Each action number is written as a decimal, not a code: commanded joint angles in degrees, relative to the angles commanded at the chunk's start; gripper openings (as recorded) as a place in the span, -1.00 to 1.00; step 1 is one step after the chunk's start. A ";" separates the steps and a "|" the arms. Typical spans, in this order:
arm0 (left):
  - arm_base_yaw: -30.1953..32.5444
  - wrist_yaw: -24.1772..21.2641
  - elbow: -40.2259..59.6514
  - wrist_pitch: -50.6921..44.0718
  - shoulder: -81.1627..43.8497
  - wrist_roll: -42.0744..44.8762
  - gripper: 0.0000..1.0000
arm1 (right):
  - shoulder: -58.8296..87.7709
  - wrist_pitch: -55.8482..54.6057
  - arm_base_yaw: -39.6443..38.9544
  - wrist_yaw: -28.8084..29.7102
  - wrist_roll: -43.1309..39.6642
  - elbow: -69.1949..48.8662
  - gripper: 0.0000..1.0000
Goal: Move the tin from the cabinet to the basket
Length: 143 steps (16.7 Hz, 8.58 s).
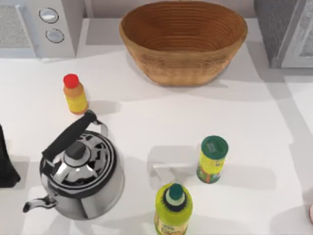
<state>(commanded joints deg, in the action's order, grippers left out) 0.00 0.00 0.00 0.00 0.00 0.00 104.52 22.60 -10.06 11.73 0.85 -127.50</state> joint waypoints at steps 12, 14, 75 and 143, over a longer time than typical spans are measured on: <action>0.00 0.00 0.00 0.00 0.00 0.00 1.00 | 0.18 0.03 0.03 -0.03 0.00 -0.21 -0.21; 0.00 0.00 0.00 0.00 0.00 0.00 1.00 | 0.18 0.03 0.03 -0.03 0.00 -0.21 -0.51; 0.00 0.00 0.00 0.00 0.00 0.00 1.00 | -104.49 -22.57 10.05 -11.72 -0.85 127.46 -1.00; 0.00 0.00 0.00 0.00 0.00 0.00 1.00 | 19.77 -57.33 -24.70 24.33 0.28 38.85 0.96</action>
<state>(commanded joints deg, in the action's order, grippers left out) 0.00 0.00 0.00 0.00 0.00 0.00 124.30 -34.73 -34.76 36.05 1.12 -88.64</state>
